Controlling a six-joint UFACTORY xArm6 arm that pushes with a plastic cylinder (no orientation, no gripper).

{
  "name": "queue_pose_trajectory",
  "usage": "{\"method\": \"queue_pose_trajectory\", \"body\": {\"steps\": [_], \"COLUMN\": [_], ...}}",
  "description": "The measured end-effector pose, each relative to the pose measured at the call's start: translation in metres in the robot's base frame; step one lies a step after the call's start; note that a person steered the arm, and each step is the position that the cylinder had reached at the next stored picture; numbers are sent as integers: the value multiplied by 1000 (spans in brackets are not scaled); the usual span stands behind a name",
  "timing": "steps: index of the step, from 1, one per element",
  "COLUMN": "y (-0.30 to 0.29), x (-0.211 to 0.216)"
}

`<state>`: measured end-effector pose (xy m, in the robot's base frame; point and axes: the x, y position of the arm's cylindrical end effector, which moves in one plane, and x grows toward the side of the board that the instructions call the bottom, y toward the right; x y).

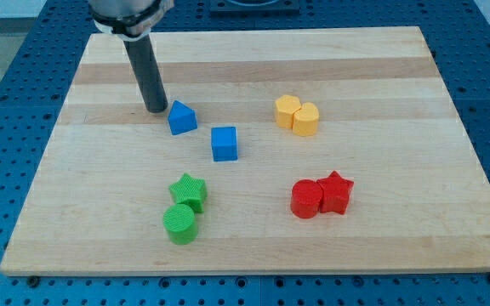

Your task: Push the blue triangle left to the blue cube

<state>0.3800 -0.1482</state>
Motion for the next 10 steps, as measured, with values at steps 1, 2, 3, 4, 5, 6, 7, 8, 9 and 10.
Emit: {"method": "queue_pose_trajectory", "body": {"steps": [1,2,3,4,5,6,7,8,9,10], "y": [7,21,37,29,1,-22,-25,4,20,44], "x": [27,55,72,74,71,36,18,4,4,16]}}
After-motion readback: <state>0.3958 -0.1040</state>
